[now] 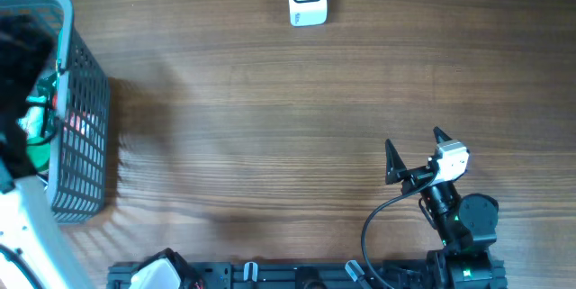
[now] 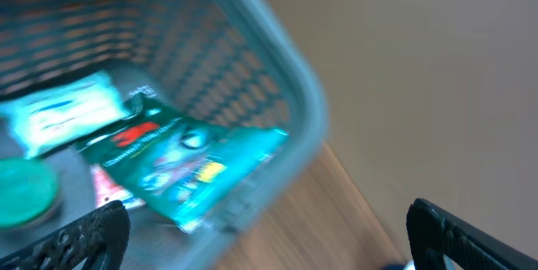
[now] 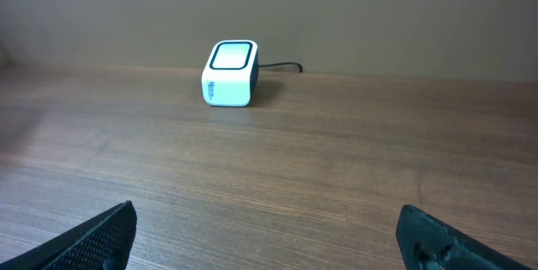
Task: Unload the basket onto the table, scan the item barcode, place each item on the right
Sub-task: 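Reach the left gripper into the grey basket toward the green-capped jar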
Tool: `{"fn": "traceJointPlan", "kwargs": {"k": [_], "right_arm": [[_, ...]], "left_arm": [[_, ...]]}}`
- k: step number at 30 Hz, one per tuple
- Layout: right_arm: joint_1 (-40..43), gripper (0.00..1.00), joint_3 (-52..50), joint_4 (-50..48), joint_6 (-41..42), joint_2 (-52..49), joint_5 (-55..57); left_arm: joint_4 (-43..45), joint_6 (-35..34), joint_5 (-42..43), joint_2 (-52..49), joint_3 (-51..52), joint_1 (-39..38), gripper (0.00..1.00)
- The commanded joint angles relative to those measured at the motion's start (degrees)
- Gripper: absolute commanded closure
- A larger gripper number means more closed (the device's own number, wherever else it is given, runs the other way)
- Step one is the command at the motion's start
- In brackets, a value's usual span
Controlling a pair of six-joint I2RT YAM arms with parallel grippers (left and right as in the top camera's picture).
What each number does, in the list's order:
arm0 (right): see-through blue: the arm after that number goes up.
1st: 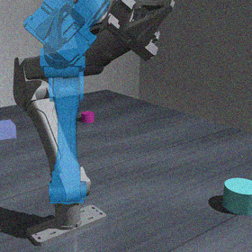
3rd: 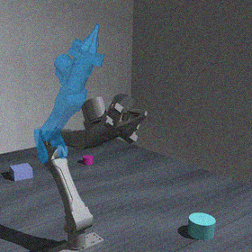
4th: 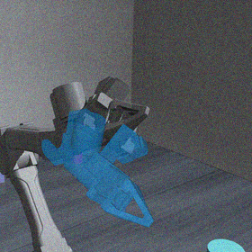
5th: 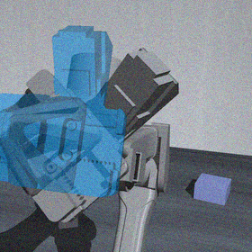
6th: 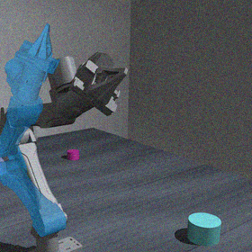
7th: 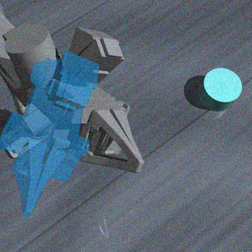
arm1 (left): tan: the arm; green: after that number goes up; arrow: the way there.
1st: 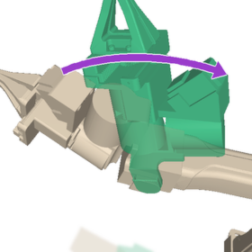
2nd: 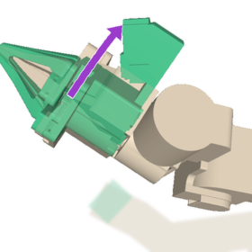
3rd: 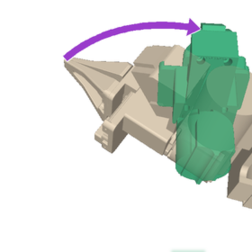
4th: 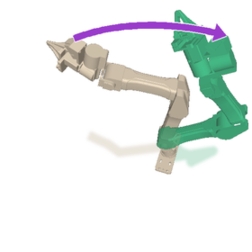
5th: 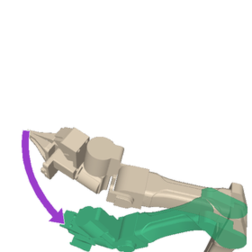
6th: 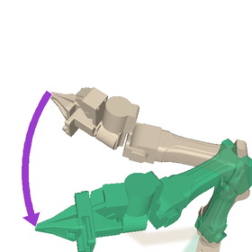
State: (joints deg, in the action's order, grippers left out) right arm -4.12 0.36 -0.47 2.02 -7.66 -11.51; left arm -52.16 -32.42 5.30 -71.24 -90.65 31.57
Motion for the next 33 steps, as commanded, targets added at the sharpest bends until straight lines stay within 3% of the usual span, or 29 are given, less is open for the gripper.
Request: {"fn": "traceJointPlan", "kwargs": {"k": [1, 6, 11, 19, 33], "right_arm": [[0.2, 0.00, -0.1, -0.3, -0.4, 0.0, 0.4], [0.2, 0.00, -0.1, -0.3, -0.4, 0.0, 0.4], [0.2, 0.00, 0.0, -0.3, -0.4, 0.0, 0.4], [0.2, 0.00, -0.1, -0.3, -0.4, 0.0, 0.4], [0.2, 0.00, -0.1, -0.3, -0.4, 0.0, 0.4]], "left_arm": [[-1.8, -4.1, 3.2, -1.4, -1.2, 5.9, 0.00], [-6.5, -3.9, 0.0, -2.3, -1.2, 7.0, 0.00], [-16.4, -18.2, -14.4, -9.7, -1.2, 7.0, 0.00], [-22.3, -24.0, -14.4, -25.6, -1.2, 10.2, 0.00], [-21.9, -24.0, -15.5, -36.5, -1.2, 14.8, 0.00]]}}
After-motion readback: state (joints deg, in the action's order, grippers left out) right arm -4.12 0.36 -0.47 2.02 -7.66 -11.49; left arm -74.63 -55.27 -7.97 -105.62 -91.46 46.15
